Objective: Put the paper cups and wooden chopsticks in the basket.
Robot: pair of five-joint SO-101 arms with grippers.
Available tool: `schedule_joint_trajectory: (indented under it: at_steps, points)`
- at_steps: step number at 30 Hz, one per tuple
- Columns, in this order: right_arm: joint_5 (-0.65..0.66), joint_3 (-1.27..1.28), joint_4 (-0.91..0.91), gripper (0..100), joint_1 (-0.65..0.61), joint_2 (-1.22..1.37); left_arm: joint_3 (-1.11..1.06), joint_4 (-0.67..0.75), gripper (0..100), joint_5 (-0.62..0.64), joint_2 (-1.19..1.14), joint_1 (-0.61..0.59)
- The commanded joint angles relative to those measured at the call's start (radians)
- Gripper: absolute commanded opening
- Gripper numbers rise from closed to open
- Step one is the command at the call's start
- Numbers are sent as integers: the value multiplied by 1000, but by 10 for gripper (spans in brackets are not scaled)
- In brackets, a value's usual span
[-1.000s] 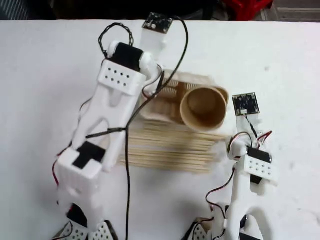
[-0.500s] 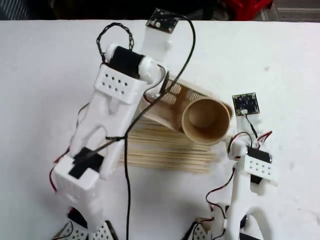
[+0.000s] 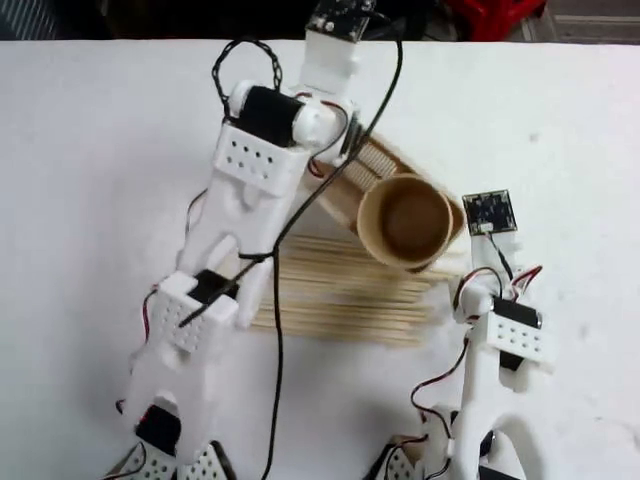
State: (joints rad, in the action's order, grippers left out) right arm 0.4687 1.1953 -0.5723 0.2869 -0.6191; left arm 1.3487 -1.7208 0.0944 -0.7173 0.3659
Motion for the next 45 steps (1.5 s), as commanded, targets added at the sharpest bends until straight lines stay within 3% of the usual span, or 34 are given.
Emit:
schedule_joint_trajectory:
  at_steps: [1,14,27,32,39,45]
  points:
    - [-3,-2,19,127,15,-30,84,87,120,5,-7,-2]
    - [-95,-9,94,127,131,-31,-37,261,120,66,-13,-1]
    - [-95,-52,108,127,159,-31,-35,137,120,75,-4,-117]
    - [-87,-48,82,127,173,-30,12,80,121,-51,4,-183]
    - [-58,-44,84,127,320,-21,114,-5,121,-167,5,-358]
    - [-48,-43,81,127,292,-21,109,-51,120,-318,4,-260]
